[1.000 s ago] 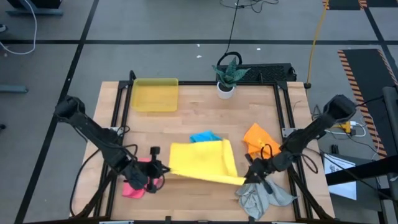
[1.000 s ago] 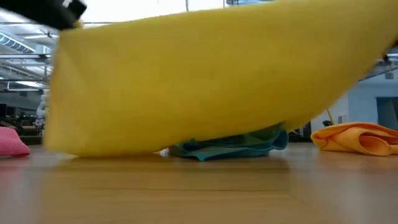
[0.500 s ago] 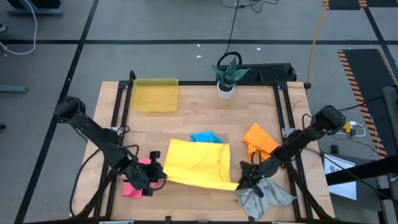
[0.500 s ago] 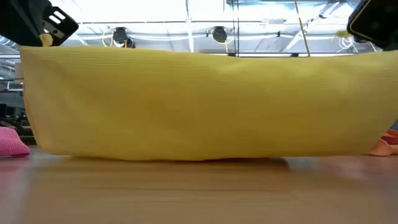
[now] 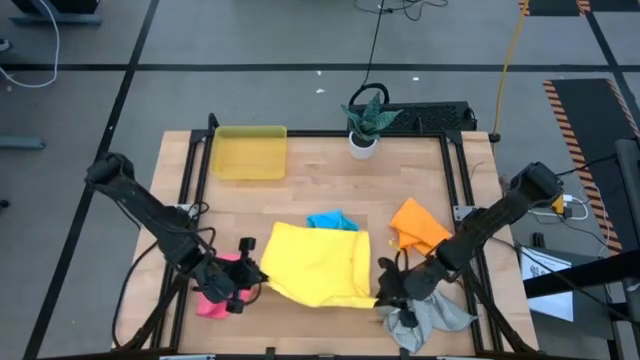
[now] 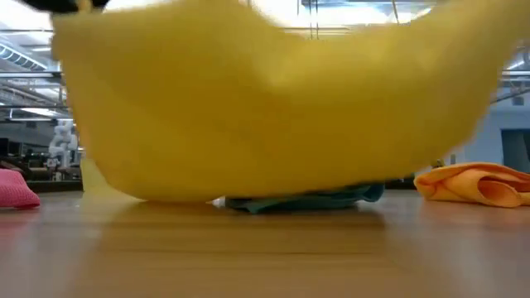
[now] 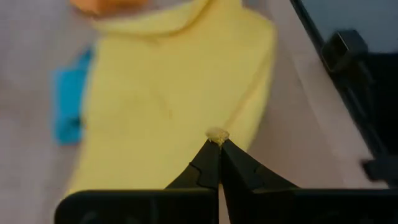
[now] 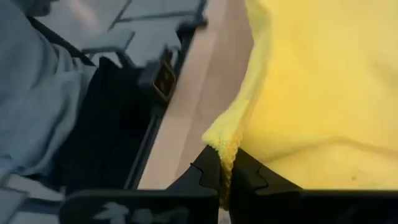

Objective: Fold microfiber towels
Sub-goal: Fold the yellow microfiber cloth

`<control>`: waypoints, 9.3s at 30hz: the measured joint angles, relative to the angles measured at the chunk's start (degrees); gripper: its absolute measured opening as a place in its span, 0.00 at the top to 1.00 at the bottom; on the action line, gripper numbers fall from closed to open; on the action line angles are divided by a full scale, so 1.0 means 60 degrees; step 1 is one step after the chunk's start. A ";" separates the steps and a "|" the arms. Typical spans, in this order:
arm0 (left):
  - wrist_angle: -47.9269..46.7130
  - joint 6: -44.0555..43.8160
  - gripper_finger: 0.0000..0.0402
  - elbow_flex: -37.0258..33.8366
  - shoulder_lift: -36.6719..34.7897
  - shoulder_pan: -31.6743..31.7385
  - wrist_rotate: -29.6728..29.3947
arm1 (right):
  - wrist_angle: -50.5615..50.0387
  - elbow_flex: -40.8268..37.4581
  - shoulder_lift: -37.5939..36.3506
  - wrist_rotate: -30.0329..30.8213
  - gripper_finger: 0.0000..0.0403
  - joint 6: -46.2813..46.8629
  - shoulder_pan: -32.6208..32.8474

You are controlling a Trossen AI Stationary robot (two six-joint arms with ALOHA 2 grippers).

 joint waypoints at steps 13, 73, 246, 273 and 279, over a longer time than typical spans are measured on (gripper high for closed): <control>0.0756 0.4763 0.98 0.1209 -0.1413 0.1636 -0.5068 | 0.1390 0.0008 -0.4192 0.6868 1.00 -0.5891 0.0030; 0.3023 0.2239 0.97 -0.3305 -0.0035 0.1935 -0.4411 | -0.1289 0.0467 0.1494 -0.0242 0.59 0.0679 -0.4891; 0.5488 0.3081 0.98 -0.1293 0.2165 0.1862 -0.0594 | 0.4976 0.1882 0.5493 -0.2074 0.71 -0.1084 -0.3865; 0.9614 0.4475 0.74 -0.1095 0.4747 0.3378 0.1022 | 0.0321 -0.0765 0.2650 0.1205 0.83 0.2037 -0.3403; 0.8680 0.4075 0.62 0.0320 0.5992 0.4297 0.2480 | 0.0693 -0.0799 0.2653 0.1176 0.83 0.1585 -0.3254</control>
